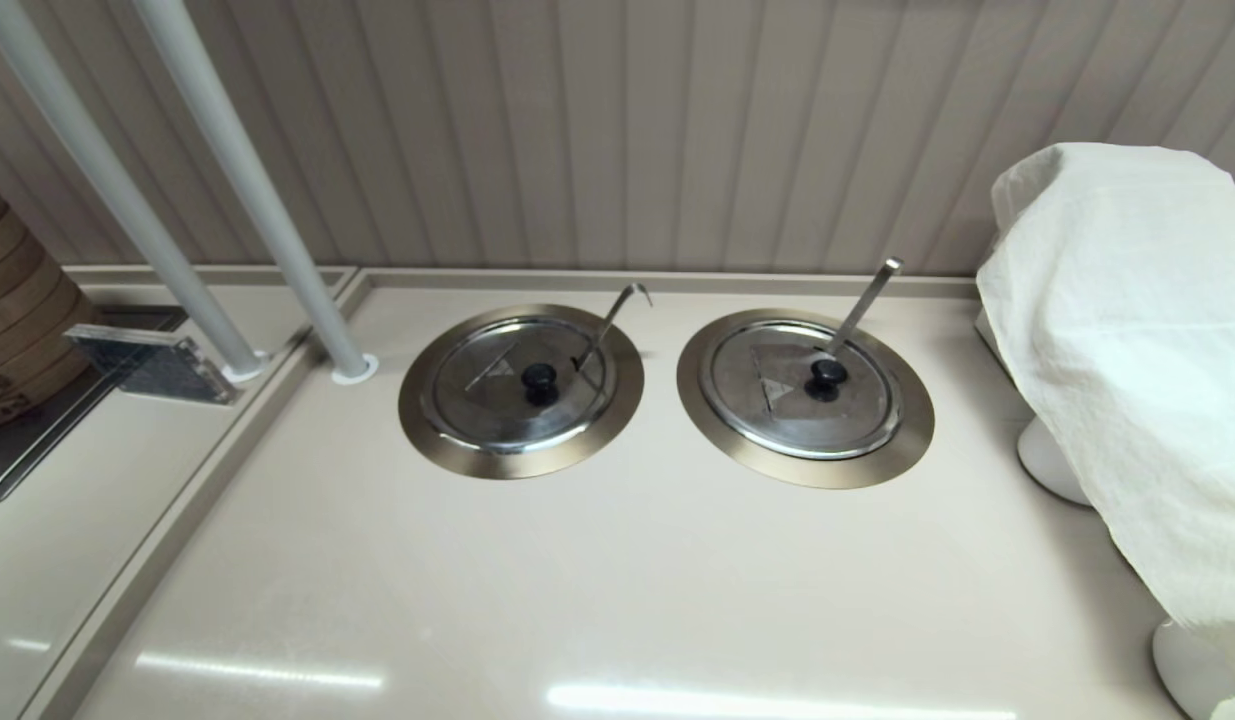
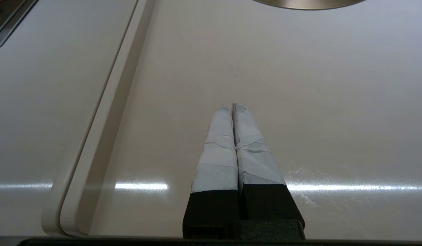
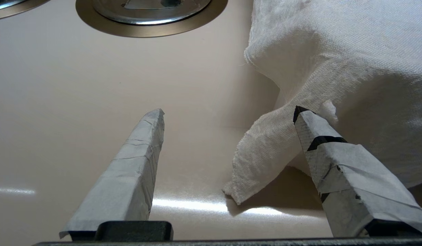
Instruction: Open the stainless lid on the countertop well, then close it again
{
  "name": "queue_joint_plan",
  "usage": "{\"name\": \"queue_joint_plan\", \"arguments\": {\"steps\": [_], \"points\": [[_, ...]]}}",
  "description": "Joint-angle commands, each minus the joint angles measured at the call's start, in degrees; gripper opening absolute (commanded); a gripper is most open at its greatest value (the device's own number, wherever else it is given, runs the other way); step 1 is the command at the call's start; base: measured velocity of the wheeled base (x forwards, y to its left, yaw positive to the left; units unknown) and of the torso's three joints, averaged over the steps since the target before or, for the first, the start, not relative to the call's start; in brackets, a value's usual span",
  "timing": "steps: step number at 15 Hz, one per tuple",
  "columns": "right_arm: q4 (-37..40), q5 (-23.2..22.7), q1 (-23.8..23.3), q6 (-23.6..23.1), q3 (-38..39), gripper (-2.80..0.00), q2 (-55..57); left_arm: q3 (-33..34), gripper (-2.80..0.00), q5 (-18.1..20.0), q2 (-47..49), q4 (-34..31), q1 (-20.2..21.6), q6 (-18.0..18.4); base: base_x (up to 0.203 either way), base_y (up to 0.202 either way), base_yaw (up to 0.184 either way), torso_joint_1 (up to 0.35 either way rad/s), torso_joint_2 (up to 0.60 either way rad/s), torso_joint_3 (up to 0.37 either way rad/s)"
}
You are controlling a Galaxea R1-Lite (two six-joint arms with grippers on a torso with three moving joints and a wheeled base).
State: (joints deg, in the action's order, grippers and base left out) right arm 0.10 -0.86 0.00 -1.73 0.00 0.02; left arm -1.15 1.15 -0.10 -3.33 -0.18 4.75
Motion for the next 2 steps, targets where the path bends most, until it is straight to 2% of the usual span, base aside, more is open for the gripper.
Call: {"name": "queue_joint_plan", "arguments": {"steps": [1,2], "points": [[0.0,0.1,0.0,0.1,0.0,0.00,0.0,0.0,-2.80,0.0,0.2,0.0,0.0,0.0,0.000,0.000,0.000,0.000,0.00,0.000],[0.0,0.1,0.0,0.1,0.0,0.00,0.0,0.0,-2.80,-0.1,0.2,0.0,0.0,-0.5,0.000,0.000,0.000,0.000,0.00,0.000]]}}
